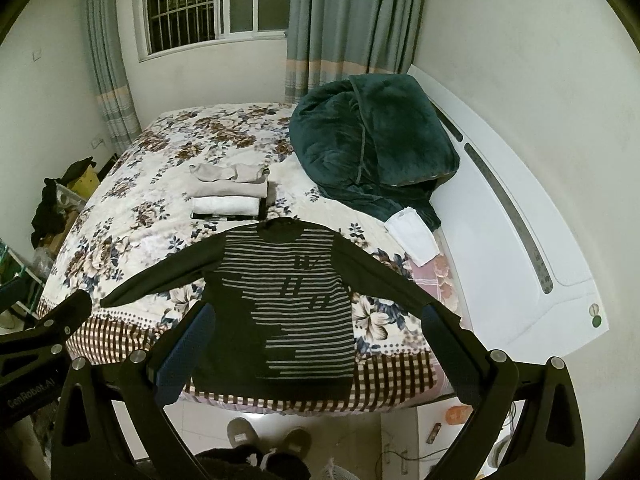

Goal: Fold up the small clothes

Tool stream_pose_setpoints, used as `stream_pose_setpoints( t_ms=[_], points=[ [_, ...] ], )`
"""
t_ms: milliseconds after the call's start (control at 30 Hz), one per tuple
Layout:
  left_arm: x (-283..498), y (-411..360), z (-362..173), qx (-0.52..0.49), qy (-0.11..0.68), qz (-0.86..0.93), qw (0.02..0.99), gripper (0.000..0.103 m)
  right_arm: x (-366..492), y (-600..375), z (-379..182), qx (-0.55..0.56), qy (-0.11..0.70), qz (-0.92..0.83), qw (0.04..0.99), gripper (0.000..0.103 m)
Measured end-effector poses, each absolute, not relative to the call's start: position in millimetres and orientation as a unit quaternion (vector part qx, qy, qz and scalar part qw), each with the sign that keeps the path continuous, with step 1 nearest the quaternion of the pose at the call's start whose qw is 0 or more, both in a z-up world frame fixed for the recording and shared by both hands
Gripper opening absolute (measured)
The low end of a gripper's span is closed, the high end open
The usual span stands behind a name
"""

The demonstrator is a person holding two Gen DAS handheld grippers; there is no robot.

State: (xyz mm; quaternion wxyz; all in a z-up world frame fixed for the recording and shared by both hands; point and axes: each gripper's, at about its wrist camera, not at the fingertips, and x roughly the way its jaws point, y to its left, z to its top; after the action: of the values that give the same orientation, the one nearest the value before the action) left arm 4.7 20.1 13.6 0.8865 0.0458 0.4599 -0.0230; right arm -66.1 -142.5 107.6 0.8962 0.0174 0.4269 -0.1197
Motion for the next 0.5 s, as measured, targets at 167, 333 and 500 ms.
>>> stream_pose_setpoints(
  t_ms=[167,333,500],
  points=[
    [6.4,20.2,14.5,0.046,0.459,-0.023,0.887,0.103,-66.4,-141.4,108.1,0.018,0.427,-0.120,0.896,0.103],
    [5.3,21.4,14.7,0.045,0.458,-0.023,0.888,0.103,-67.3,-140.2,108.0,0.017,0.426,-0.120,0.897,0.103],
    [4.5,23.2,15.1,0.043,0.457,-0.023,0.888,0.103,-61.8,-138.7,110.6,0.018,0.424,-0.118,0.898,0.103]
  ],
)
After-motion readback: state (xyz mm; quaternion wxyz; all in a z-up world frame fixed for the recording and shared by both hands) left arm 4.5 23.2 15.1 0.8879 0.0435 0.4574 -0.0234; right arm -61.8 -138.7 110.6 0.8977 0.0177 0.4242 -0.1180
